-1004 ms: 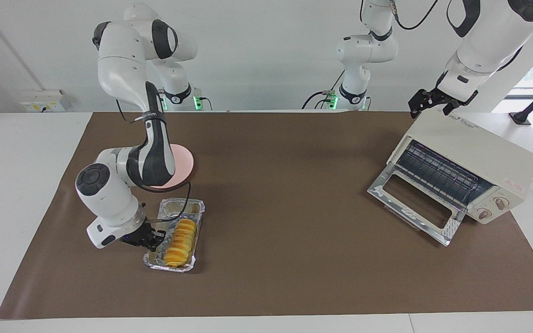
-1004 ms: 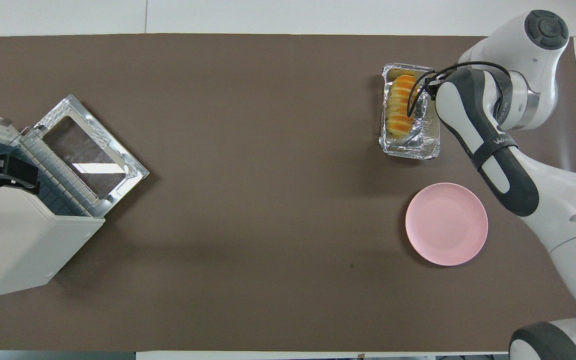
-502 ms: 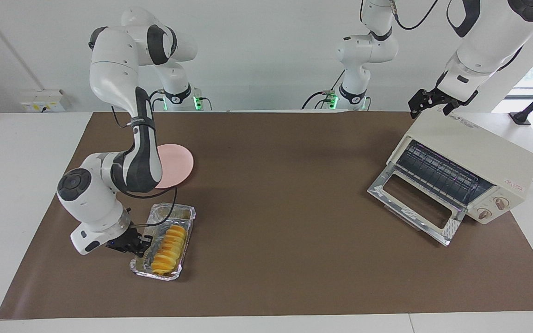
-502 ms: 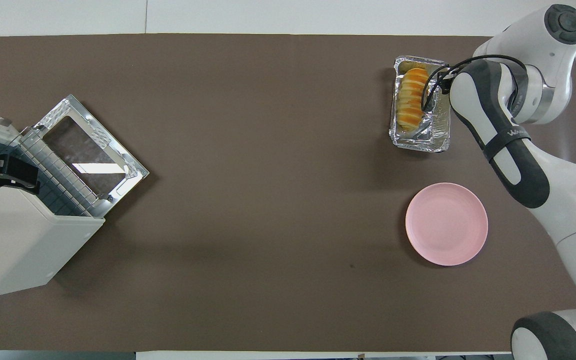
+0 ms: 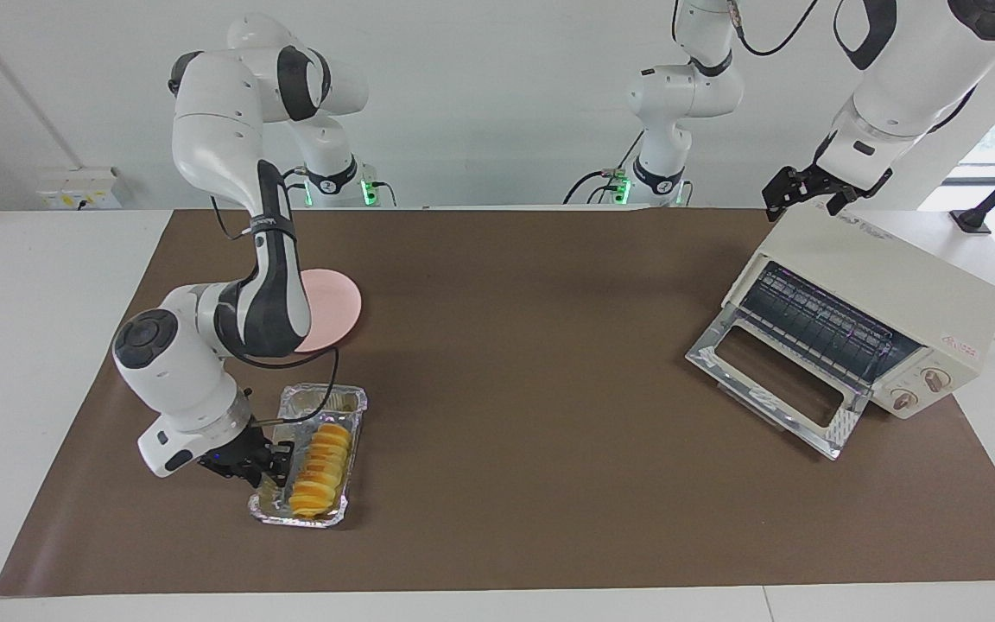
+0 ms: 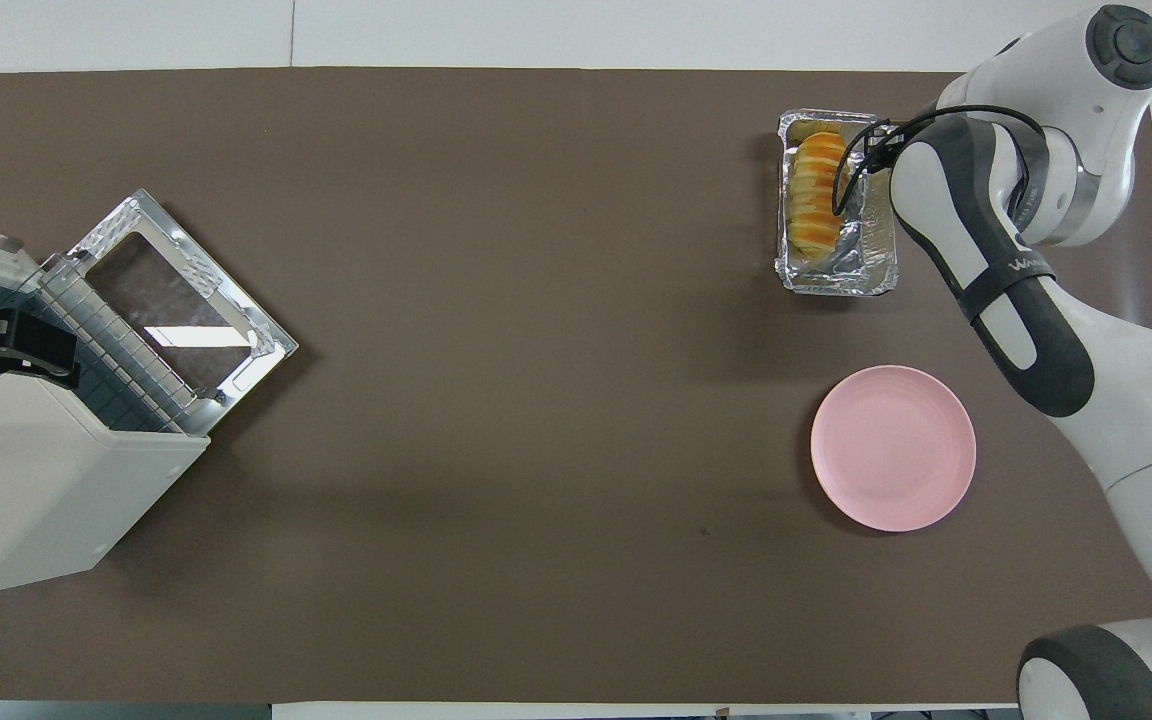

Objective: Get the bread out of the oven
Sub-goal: 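Grasp the bread slices in the foil tray with the right gripper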

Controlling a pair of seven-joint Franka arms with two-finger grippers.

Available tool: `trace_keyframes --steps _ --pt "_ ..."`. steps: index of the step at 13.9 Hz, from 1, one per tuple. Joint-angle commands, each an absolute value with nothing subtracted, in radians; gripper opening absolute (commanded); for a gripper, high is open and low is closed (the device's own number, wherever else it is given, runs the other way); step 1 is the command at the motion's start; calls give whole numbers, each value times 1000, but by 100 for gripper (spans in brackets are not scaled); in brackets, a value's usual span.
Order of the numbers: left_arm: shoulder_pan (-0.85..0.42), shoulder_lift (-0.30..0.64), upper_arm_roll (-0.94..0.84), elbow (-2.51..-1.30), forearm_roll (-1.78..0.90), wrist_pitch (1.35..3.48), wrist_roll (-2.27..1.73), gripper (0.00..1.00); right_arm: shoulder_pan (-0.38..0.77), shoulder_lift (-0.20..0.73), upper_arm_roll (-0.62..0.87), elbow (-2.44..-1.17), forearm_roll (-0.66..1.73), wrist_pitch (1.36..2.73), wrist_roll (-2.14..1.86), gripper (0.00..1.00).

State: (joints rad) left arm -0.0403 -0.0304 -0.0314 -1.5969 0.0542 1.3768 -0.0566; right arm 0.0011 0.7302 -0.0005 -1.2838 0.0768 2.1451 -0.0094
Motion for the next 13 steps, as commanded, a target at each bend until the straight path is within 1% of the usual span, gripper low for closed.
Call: trace_keyframes --steps 1,4,6,9,13 --pt "-32 -49 -34 -1611 41 1388 -58 100 9 730 2 -1266 19 2086 -25 100" --pt "-32 -49 -34 -1611 41 1388 -58 100 67 732 -23 -1259 -12 2022 53 100" --pt "-32 -49 -34 -1611 41 1388 -58 100 78 732 -23 -1258 -67 1994 64 100" --pt "-32 -49 -34 -1611 41 1388 -58 100 84 727 -21 -1230 -74 1957 75 100" --pt "-32 -49 -34 -1611 41 1388 -58 100 92 701 -23 -1229 -75 1910 78 100"
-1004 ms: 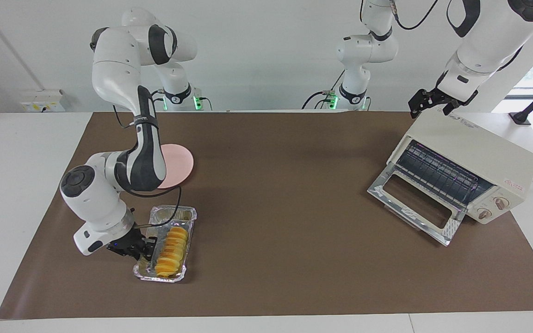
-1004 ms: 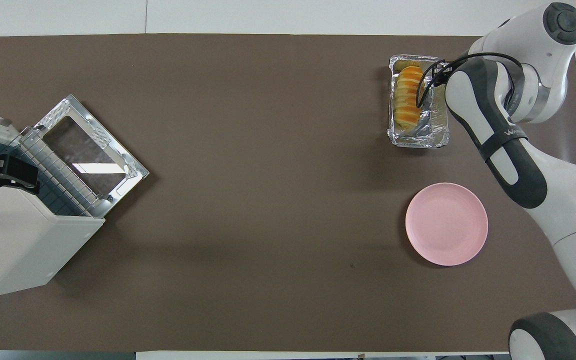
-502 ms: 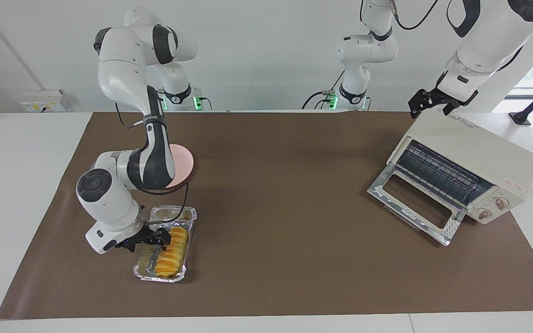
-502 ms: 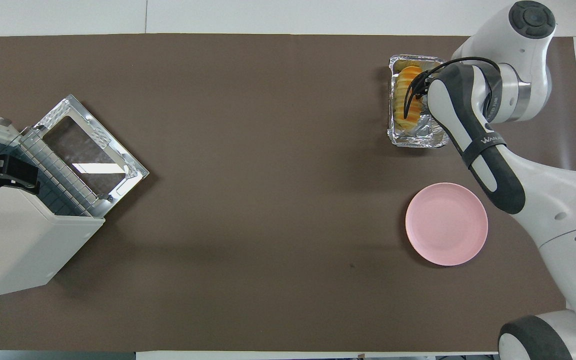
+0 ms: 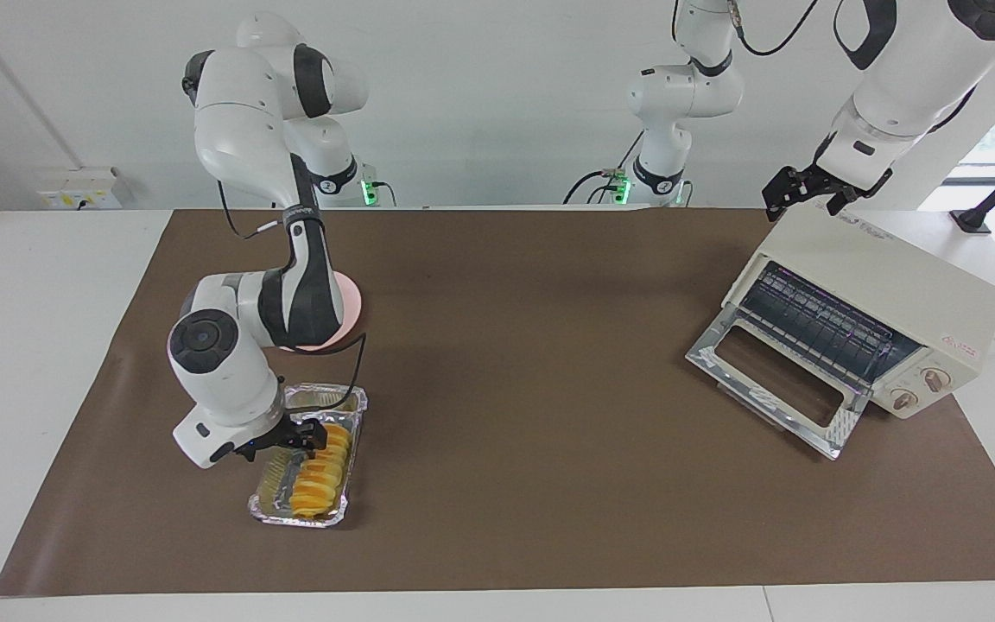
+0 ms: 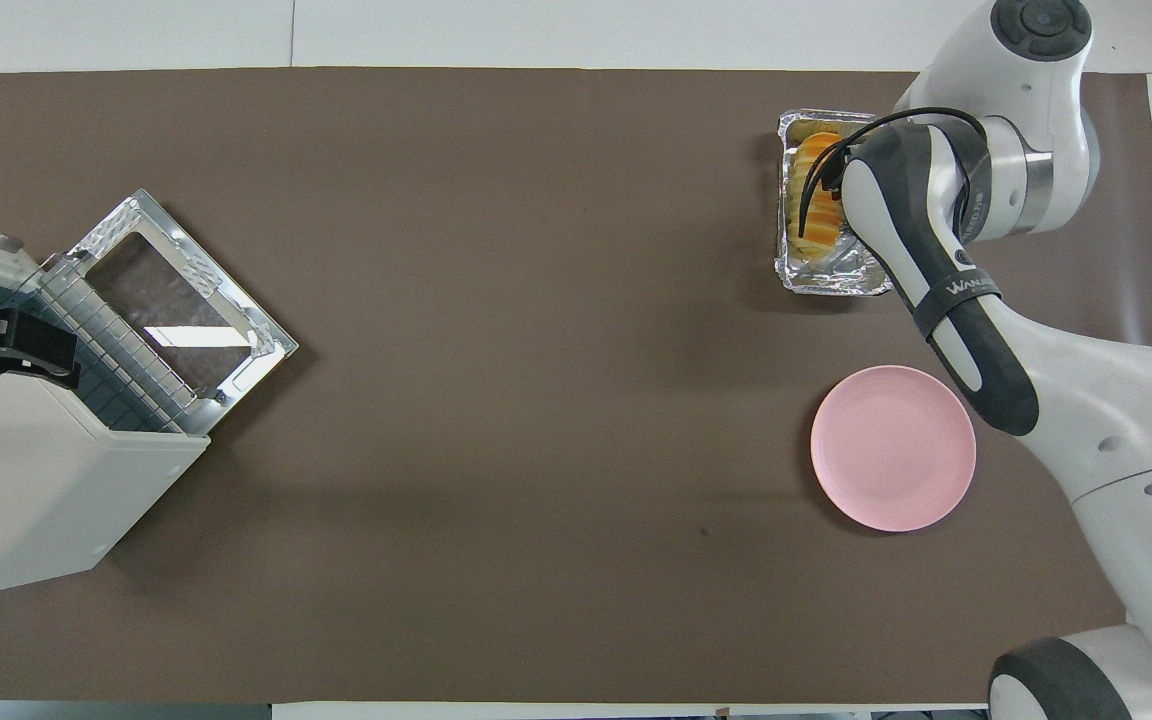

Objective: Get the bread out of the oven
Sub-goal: 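Lift the bread slices out of the foil tray with the right gripper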

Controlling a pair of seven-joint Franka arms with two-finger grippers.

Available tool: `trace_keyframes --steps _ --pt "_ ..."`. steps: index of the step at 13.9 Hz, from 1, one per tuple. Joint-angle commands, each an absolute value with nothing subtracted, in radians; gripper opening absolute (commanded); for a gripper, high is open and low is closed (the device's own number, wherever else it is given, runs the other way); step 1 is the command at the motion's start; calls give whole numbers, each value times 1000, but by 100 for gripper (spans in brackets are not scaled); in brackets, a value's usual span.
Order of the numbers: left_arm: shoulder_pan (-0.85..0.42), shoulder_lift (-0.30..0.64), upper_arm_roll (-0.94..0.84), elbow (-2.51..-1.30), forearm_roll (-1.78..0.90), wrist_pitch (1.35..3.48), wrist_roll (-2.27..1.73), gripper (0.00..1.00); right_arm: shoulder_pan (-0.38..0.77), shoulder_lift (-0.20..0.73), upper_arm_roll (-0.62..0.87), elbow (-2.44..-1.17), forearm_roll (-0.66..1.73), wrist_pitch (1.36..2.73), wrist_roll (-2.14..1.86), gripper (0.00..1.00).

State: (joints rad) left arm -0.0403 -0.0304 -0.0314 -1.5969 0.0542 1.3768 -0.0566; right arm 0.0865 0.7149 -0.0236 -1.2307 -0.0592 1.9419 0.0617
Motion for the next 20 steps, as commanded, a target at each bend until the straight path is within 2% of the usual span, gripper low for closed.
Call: trace_keyframes --steps 1,7,17,20 --pt "-32 -49 -34 -1611 41 1388 -58 100 115 703 -26 -1229 -77 1916 87 100" --pt "-32 -49 -34 -1611 41 1388 -58 100 175 724 -44 -1233 -112 1983 167 100" --pt "-32 -49 -34 -1611 41 1388 -58 100 166 736 -44 -1263 -112 2030 183 100" --pt "-32 -49 -34 -1611 41 1388 -58 100 173 735 -43 -1291 -97 2103 228 100"
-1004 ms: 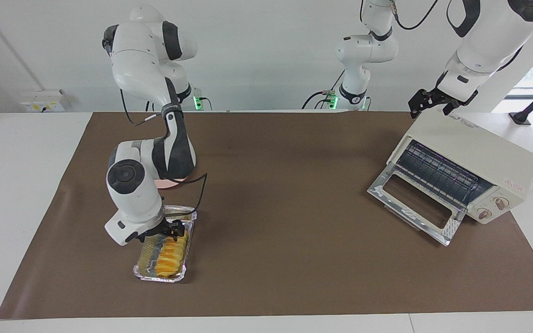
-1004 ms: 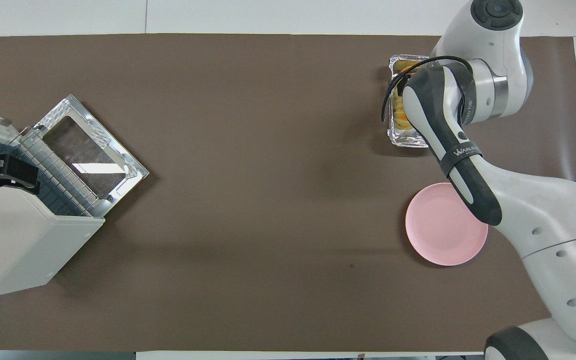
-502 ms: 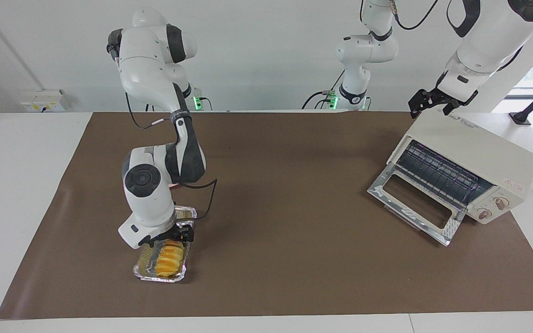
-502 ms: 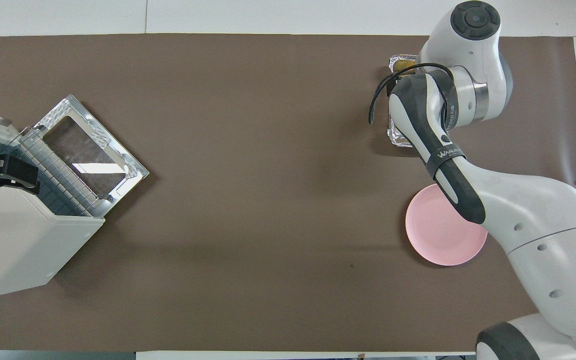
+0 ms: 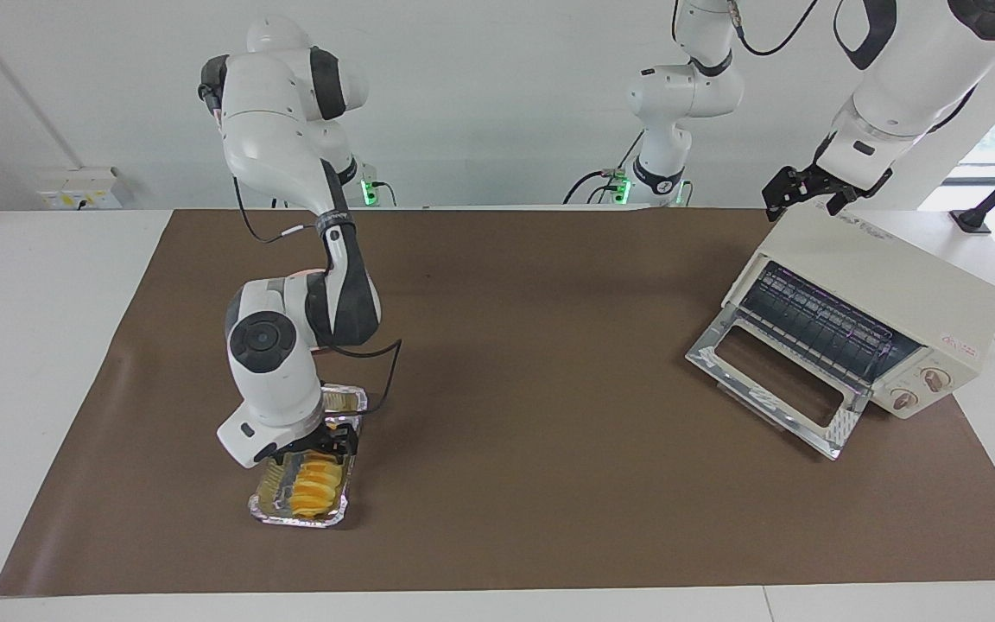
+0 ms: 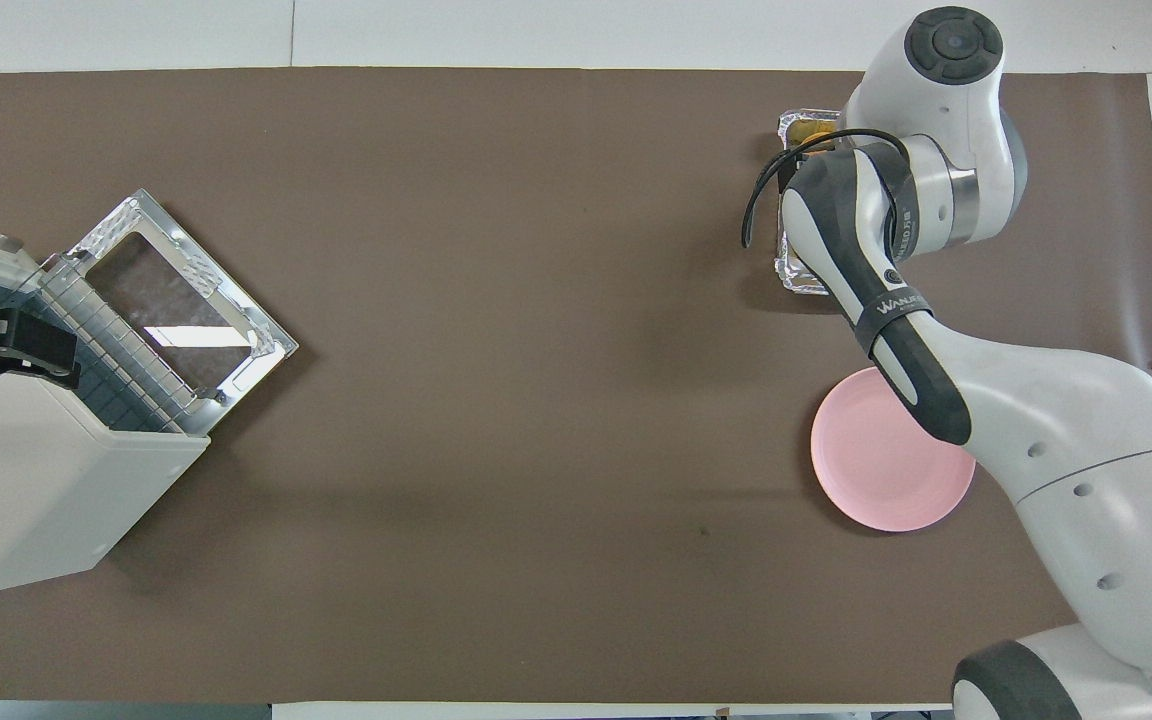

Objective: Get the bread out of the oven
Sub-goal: 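Lift the bread slices out of the foil tray with the right gripper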

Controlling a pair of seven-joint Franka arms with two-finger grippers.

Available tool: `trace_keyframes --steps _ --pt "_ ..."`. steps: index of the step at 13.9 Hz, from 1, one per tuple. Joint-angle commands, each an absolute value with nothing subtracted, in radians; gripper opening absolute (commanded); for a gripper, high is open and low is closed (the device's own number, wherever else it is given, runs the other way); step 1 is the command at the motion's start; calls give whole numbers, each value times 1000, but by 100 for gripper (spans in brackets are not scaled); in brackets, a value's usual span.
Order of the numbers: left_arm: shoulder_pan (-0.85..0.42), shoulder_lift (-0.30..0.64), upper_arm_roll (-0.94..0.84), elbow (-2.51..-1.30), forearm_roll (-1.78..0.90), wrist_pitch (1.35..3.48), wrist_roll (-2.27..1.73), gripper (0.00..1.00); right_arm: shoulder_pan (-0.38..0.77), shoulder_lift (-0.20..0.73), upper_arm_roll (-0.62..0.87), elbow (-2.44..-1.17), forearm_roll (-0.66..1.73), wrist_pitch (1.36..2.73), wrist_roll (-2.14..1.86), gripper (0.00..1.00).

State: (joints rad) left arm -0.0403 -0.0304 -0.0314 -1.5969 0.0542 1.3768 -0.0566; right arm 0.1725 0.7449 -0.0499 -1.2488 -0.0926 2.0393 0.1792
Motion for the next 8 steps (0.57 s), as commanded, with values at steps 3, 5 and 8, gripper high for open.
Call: trace_keyframes --steps 3,5,8 --pt "-32 -49 -34 -1611 41 1388 -58 100 172 729 -43 -1333 -97 2155 232 100" --pt "-32 -49 -34 -1611 41 1388 -58 100 166 729 -41 -1336 -97 2160 229 100" --pt "-32 -49 -34 -1611 41 1388 -58 100 166 724 -40 -1333 -97 2141 230 0"
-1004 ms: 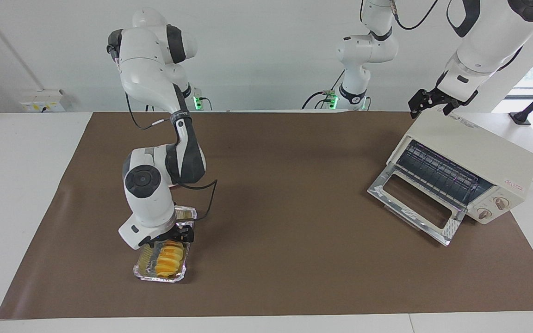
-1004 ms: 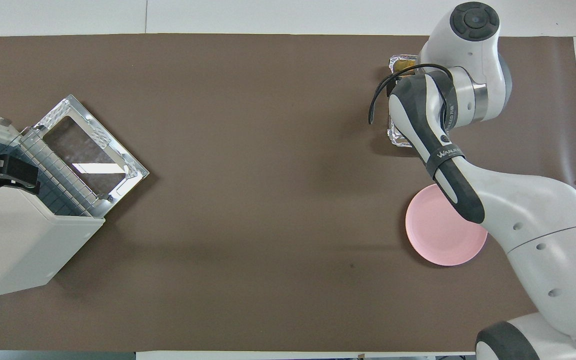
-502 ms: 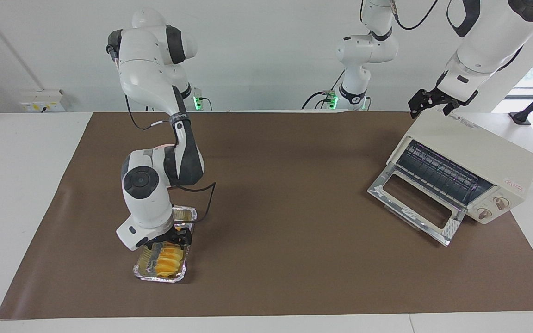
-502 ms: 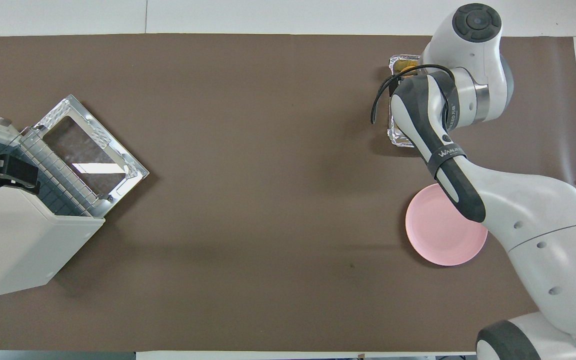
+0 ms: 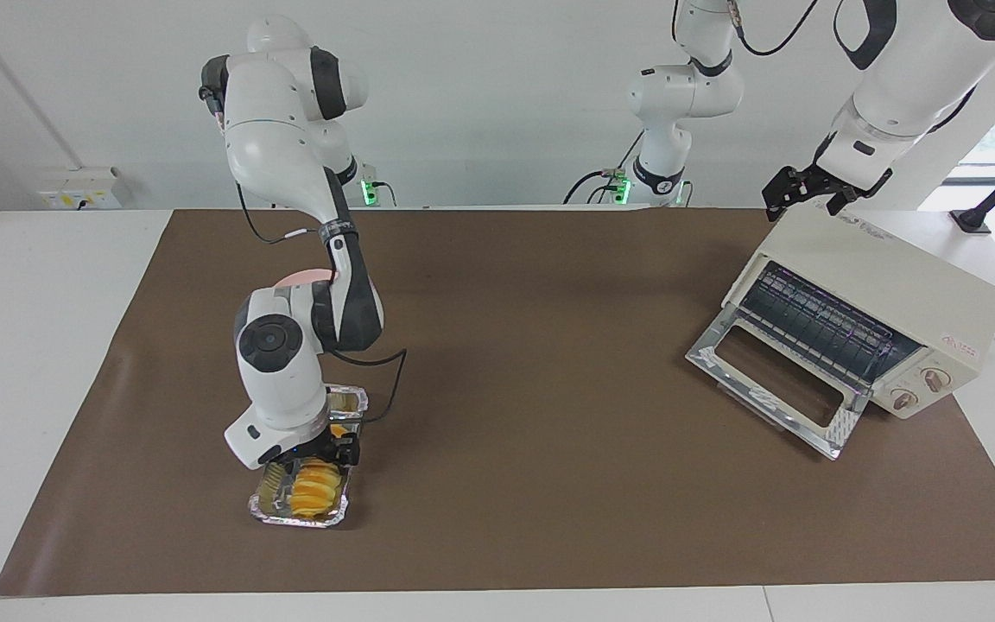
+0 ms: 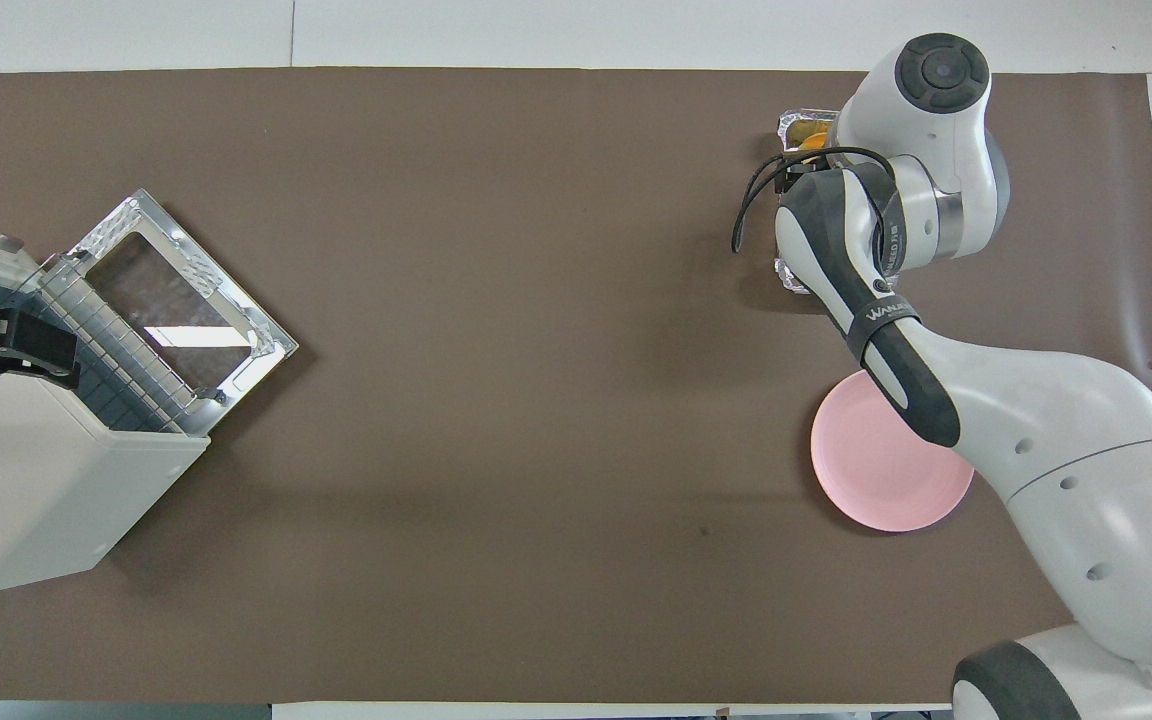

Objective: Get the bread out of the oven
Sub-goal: 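Lift the bread slices out of the foil tray with the right gripper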

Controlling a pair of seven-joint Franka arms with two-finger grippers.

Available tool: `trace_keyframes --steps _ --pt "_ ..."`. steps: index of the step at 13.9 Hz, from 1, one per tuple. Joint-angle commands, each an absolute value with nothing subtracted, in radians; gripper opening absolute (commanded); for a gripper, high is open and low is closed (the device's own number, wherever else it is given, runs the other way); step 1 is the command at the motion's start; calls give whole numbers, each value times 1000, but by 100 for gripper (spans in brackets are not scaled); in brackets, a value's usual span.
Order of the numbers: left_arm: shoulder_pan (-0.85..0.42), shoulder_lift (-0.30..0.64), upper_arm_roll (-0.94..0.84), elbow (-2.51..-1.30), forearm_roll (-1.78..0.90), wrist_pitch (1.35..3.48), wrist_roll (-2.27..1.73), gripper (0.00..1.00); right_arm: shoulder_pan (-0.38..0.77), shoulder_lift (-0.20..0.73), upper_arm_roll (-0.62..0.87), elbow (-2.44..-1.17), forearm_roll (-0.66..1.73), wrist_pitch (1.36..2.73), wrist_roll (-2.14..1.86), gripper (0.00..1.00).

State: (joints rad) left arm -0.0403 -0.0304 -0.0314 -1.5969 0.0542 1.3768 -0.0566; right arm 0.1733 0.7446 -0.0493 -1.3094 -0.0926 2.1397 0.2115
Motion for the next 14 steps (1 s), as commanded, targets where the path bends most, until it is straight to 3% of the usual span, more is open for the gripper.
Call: trace_keyframes --steps 1,9,14 --pt "-32 -49 -34 -1611 41 1388 -58 100 164 723 -40 -1332 -94 2140 230 0" --pt "-32 -49 -34 -1611 41 1388 -58 100 163 696 -38 -1318 -64 2065 230 0" --pt "-32 -49 -34 -1611 41 1388 -58 100 164 603 -38 -1324 -61 1965 227 0"
